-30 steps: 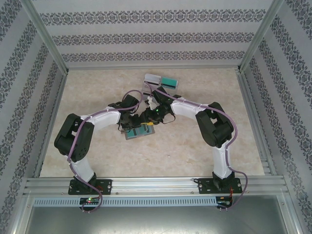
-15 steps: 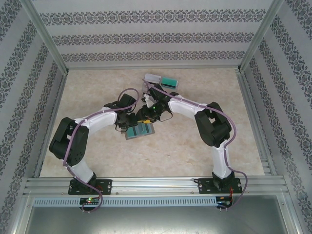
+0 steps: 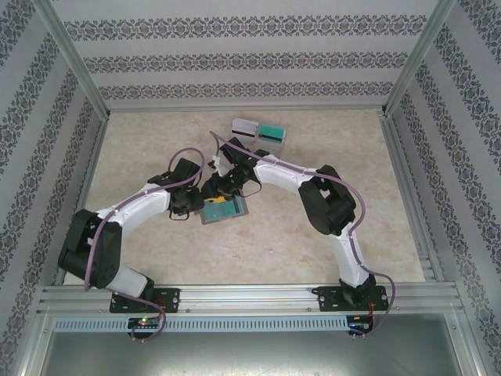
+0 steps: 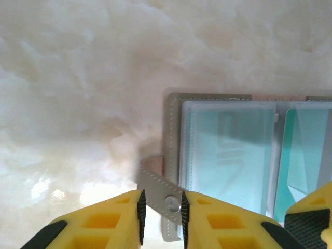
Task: Put the credit cards into the card holder
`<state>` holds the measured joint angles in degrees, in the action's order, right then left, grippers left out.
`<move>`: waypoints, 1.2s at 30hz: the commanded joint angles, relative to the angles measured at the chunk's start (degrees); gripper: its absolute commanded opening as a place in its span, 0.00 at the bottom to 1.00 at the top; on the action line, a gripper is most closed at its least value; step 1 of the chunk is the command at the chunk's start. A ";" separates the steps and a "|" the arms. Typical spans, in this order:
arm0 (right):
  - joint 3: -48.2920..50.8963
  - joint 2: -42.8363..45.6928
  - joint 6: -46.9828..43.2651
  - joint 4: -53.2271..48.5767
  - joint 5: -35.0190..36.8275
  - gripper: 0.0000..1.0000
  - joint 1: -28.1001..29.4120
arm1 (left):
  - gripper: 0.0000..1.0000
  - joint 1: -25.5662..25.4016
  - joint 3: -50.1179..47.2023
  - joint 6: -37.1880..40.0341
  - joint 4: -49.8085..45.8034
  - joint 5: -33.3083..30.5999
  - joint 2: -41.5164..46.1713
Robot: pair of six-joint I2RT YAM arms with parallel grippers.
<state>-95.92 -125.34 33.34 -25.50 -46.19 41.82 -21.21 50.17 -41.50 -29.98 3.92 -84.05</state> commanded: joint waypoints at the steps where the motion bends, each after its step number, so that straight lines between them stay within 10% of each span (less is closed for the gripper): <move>1: -2.62 -1.77 1.37 5.11 -1.84 0.42 1.72 | 0.27 0.24 -2.12 -0.93 2.10 4.93 2.90; 11: 1.52 7.18 -6.57 -0.25 4.73 0.42 -6.24 | 0.28 2.16 1.23 2.11 2.34 4.91 1.06; 22: -5.20 11.48 -36.22 -13.12 41.21 0.42 -17.76 | 0.38 3.94 26.61 9.50 4.96 10.35 -21.27; 36: -5.92 4.06 -53.79 -9.96 47.31 0.46 -15.00 | 0.39 6.27 39.96 8.18 7.21 17.78 -33.33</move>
<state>-102.96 -120.14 -15.33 -36.56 -3.42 25.74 -15.09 89.65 -33.30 -24.23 19.49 -116.97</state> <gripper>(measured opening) 0.459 0.390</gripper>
